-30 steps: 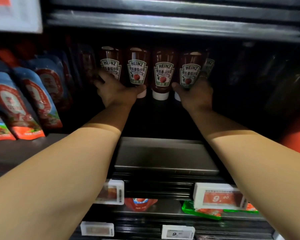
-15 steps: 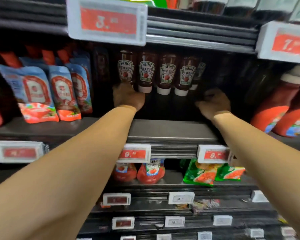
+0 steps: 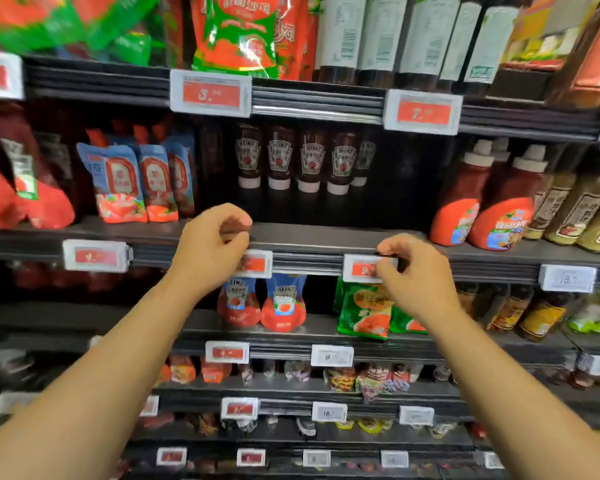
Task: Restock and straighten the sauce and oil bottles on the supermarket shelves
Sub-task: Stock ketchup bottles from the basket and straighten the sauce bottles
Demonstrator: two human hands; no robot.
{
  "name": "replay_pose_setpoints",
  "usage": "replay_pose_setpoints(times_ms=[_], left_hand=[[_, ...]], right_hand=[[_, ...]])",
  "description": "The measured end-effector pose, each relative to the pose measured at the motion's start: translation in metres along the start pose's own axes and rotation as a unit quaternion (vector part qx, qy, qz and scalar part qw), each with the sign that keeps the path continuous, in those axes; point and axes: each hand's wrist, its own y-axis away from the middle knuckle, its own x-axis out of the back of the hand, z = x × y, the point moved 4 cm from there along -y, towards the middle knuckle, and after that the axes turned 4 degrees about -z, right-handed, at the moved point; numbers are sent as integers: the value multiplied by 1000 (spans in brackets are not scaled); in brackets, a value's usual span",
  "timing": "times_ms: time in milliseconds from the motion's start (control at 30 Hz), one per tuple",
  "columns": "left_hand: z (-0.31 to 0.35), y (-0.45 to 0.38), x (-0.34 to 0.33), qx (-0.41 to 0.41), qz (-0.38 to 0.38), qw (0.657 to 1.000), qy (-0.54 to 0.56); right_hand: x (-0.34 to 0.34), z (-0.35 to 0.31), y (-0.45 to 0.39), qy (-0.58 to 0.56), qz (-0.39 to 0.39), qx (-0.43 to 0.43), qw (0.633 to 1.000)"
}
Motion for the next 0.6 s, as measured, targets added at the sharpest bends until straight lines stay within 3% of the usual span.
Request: replay_pose_setpoints(times_ms=[67, 133, 233, 300, 367, 467, 600], left_hand=[[6, 45, -4, -26, 23, 999, -12], [1, 94, -20, -18, 30, 999, -20], [-36, 172, -61, 58, -23, 997, -35], [-70, 229, -91, 150, -101, 983, -31], [-102, 289, -117, 272, -178, 945, -29], [-138, 371, -147, 420, -257, 870, -31], [-175, 454, -185, 505, -347, 782, -115]], right_hand=[[3, 11, 40, -36, -2, 46, 998], [-4, 43, 78, -96, -46, 5, 994], [-33, 106, 136, -136, -160, -86, 974], [-54, 143, 176, -121, -216, -116, 962], [-74, 175, 222, -95, -271, -176, 941], [-109, 220, 294, -90, -375, -282, 879], [-148, 273, 387, -71, -468, -408, 780]])
